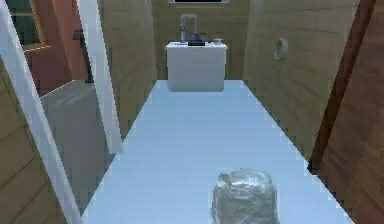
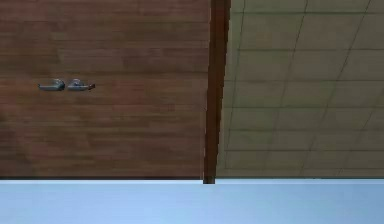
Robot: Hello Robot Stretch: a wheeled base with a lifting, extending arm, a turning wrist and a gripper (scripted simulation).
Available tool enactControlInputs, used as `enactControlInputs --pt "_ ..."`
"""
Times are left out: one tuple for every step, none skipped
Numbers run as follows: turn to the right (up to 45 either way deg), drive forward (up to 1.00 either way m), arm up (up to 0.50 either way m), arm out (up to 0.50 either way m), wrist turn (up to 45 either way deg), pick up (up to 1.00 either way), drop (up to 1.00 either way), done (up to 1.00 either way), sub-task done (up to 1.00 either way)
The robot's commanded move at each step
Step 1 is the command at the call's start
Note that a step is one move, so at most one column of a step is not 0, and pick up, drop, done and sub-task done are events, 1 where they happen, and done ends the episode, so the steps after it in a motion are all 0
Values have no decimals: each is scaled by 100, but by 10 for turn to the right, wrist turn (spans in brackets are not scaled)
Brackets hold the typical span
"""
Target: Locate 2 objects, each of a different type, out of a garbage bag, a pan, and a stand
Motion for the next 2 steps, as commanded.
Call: enactControlInputs --pt "450 0 0 0 0 0 0 0 0" --pt "450 0 0 0 0 0 0 0 0"
